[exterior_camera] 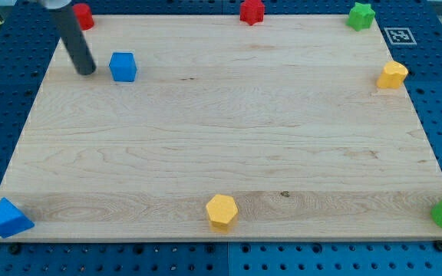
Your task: Move robot arm to the right side of red circle
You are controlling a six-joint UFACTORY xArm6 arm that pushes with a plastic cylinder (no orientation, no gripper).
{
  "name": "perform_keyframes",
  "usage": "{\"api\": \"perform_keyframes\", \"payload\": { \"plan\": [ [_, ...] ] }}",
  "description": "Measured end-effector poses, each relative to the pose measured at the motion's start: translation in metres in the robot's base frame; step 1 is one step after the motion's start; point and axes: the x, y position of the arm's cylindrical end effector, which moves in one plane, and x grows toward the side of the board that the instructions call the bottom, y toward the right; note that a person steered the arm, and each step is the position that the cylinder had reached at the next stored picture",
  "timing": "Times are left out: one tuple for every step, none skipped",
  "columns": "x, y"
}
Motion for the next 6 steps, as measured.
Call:
{"api": "perform_keyframes", "payload": {
  "plan": [
    [-0.025,0.029],
    [-0.028,0.073],
    [-0.018,0.120],
    [-0.031,0.123],
    [-0.084,0.094],
    [-0.137,0.062]
  ]
}}
